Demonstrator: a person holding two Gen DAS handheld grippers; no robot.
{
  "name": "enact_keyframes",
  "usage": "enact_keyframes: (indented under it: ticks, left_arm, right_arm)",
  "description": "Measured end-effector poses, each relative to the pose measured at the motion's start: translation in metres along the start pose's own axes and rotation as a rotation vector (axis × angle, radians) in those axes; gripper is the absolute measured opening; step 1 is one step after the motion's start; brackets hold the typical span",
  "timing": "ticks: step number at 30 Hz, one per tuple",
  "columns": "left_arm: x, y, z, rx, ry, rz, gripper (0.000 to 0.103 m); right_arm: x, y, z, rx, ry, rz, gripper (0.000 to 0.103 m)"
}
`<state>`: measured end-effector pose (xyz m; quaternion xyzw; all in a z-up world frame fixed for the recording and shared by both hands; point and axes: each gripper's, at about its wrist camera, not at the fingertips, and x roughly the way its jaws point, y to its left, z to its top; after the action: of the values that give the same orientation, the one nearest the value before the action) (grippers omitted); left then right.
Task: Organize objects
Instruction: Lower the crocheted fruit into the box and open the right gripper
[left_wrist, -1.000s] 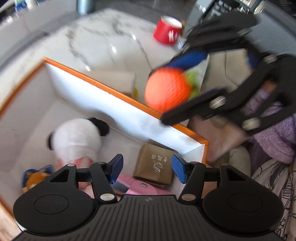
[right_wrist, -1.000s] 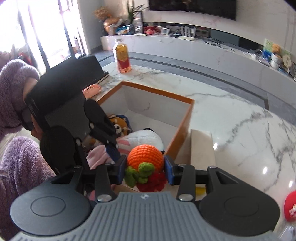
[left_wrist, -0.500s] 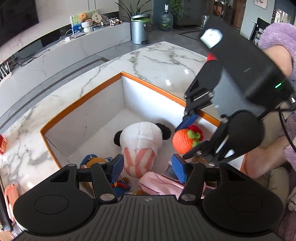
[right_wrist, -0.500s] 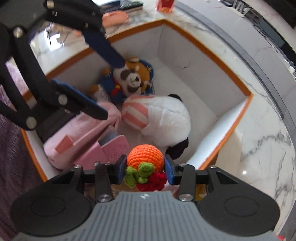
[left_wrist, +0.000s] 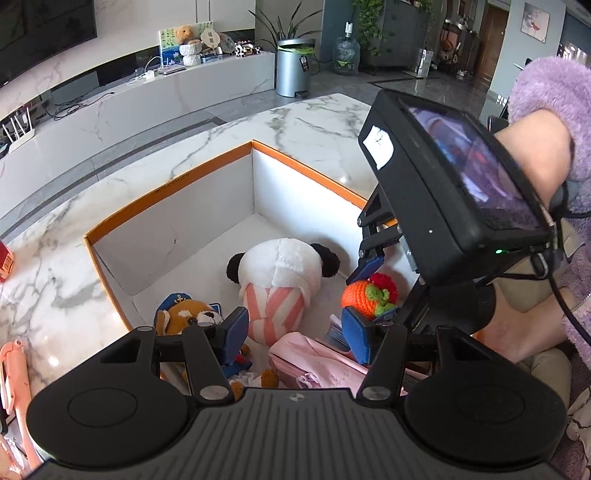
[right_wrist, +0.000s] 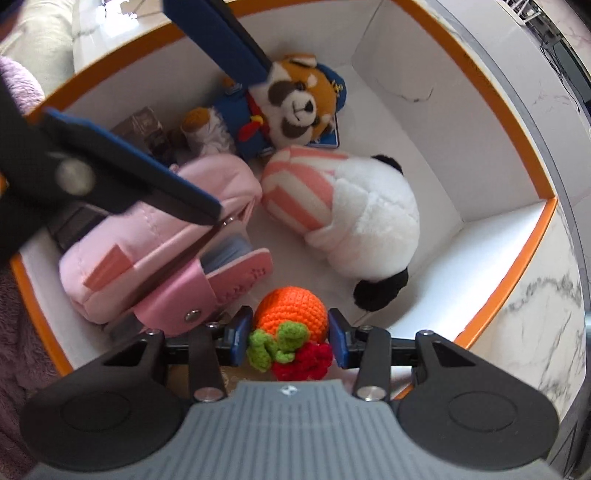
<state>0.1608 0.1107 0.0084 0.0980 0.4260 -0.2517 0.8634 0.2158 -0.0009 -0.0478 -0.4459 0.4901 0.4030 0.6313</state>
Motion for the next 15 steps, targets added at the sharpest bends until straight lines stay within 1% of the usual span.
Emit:
enact_keyframes:
  ticks: [5, 9, 12, 15]
  left_arm:
    - [-0.008, -0.006, -0.007, -0.012, -0.003, 0.003, 0.066]
    - [-0.011, -0.01, -0.007, -0.003, -0.004, 0.009, 0.066]
    - [-0.015, -0.016, -0.005, -0.002, -0.008, 0.006, 0.066]
    - [-0.022, -0.028, -0.003, 0.017, -0.025, -0.001, 0.066]
  right_arm:
    - [-0.005, -0.001, -0.001, 0.019, -0.003, -0.004, 0.046]
    - [-0.019, -0.002, -0.005, 0.03, -0.023, -0.007, 0.048]
    - [-0.037, -0.003, -0.012, 0.052, -0.059, -0.01, 0.048]
    - [-0.064, -0.008, -0.025, 0.092, -0.124, -0.005, 0.048]
